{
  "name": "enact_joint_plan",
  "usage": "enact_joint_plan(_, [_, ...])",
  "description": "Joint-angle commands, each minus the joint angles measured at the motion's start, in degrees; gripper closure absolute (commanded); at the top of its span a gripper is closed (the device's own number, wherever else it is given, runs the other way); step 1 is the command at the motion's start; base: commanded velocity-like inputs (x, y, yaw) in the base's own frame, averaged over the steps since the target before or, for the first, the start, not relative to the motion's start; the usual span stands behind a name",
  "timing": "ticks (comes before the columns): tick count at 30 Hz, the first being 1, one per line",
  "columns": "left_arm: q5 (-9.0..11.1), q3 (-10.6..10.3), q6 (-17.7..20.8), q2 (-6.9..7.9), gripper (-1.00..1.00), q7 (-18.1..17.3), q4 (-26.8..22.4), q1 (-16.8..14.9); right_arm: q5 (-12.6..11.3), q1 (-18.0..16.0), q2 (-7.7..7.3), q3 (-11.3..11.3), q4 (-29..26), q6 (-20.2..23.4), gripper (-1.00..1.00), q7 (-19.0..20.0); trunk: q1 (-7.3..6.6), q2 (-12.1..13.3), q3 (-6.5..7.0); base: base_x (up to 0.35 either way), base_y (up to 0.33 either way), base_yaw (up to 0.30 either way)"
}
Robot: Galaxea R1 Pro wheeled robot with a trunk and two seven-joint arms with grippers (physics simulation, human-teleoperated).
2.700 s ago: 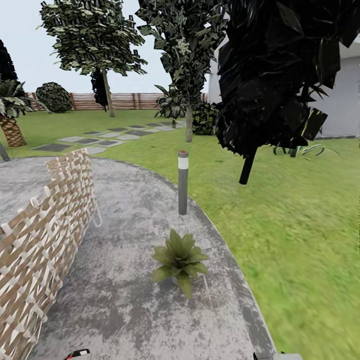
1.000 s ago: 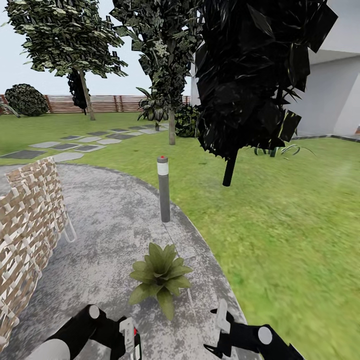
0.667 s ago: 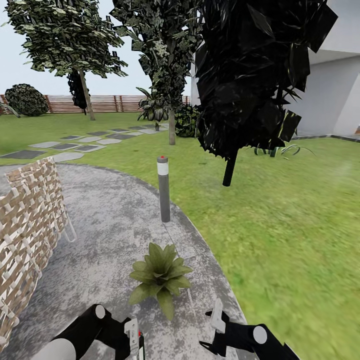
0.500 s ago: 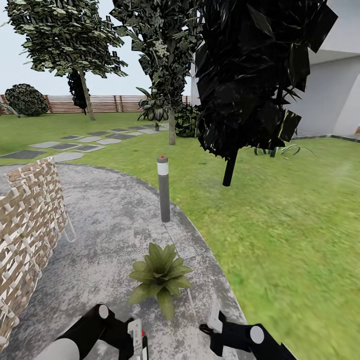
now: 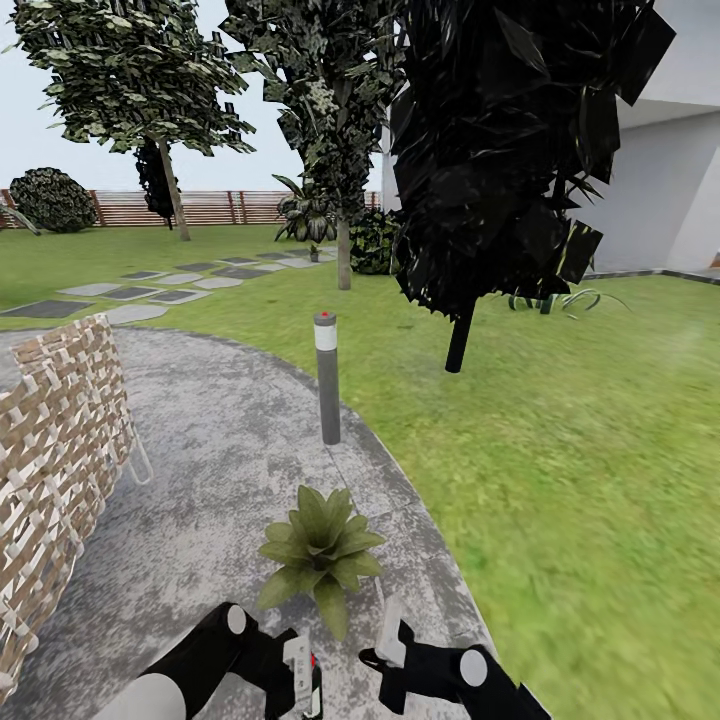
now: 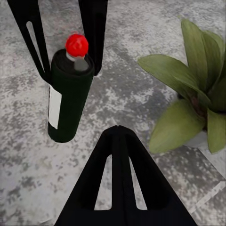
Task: Pick up the pesticide atomizer in the garden and spray insectifuge to fully cover both potted plants in the garden.
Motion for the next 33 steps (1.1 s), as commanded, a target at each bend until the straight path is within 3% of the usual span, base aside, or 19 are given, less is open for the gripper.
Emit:
enact_joint_plan(1, [-0.5, 0.0, -0.6, -0.13, 1.00, 0.1, -0.1, 0.0, 0.6, 0.0, 0.16, -0.1, 0.0, -0.3, 1.00, 0.0, -0.01, 0.0, -0.05, 0.000, 0.000, 0.000])
enact_joint_plan(9, [-0.5, 0.0, -0.8, -1.29, 1.00, 0.4, -0.2, 0.0, 0.7, 0.0, 1.11, -0.1, 0.0, -0.3, 1.00, 0.0, -0.01, 0.0, -0.05, 0.000, 0.000, 0.000])
enact_joint_plan(15, [-0.3, 0.0, -1.1, -1.44, 1.00, 0.2, -1.7, 0.0, 0.8, 0.0, 1.08, -0.1, 0.0, -0.4, 1.00, 0.0, -0.01, 0.0, -0.05, 0.000, 0.000, 0.000])
enact_joint_plan(22, [-0.3, 0.0, -1.3, -2.61, 1.00, 0.0, -1.8, 0.0, 0.8, 0.0, 1.07, -0.1, -0.1, -0.4, 1.00, 0.0, -0.01, 0.0, -0.05, 0.000, 0.000, 0.000])
enact_joint_plan(33, [-0.2, -1.9, -1.5, -3.85, 1.00, 0.0, -1.8, 0.2, 0.8, 0.0, 1.07, -0.1, -0.1, -0.4, 1.00, 0.0, -0.01, 0.0, -0.05, 0.000, 0.000, 0.000])
